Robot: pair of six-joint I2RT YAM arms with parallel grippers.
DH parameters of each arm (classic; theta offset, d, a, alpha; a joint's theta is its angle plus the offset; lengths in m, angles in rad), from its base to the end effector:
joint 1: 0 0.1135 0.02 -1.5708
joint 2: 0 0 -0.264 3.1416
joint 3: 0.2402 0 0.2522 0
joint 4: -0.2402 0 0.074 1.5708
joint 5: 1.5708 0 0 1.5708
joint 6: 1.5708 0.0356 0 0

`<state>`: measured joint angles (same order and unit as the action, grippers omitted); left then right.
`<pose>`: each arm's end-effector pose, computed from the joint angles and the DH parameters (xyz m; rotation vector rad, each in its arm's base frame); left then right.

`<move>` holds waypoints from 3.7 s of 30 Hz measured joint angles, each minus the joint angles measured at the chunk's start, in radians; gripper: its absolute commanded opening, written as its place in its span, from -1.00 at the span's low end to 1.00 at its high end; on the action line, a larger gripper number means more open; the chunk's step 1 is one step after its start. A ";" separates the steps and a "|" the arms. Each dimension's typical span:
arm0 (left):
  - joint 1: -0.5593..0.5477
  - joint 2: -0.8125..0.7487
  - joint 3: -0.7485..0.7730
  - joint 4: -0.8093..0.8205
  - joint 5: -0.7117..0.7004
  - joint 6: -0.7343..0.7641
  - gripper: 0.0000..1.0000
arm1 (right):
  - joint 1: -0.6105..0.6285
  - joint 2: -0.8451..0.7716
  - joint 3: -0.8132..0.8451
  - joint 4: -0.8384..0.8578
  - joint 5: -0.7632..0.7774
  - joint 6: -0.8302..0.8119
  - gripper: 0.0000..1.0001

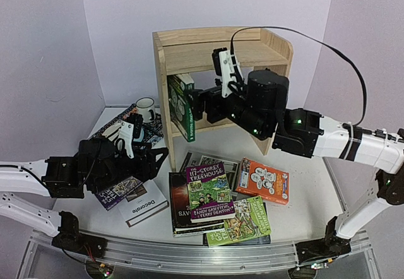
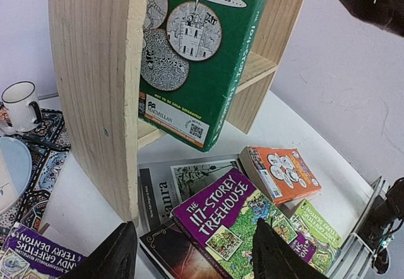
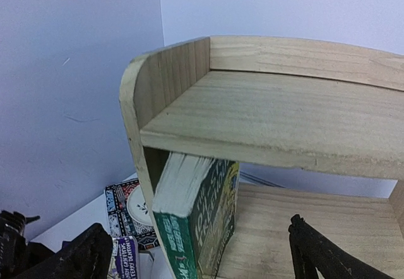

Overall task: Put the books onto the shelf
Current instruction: Adjust the book on the shelf.

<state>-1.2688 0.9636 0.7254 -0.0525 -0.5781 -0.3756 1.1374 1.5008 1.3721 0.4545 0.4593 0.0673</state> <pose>0.0843 -0.2052 0.3011 0.4213 1.8099 -0.6226 0.1624 0.3133 0.4388 -0.2875 1.2846 0.7470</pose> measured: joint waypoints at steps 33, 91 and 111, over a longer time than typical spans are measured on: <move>0.033 -0.056 -0.011 -0.026 -0.029 -0.005 0.28 | 0.000 0.187 -0.101 0.106 0.006 -0.064 0.13; 0.053 -0.062 -0.019 -0.037 -0.038 -0.017 0.29 | -0.005 0.496 0.228 0.218 0.189 -0.097 -0.38; 0.057 -0.062 -0.019 -0.054 -0.035 -0.018 0.29 | -0.019 0.442 0.138 0.258 0.140 -0.070 0.11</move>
<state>-1.2114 0.9016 0.7059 -0.1062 -0.6136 -0.3939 1.1181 1.9433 1.5101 0.7122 0.5996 -0.0023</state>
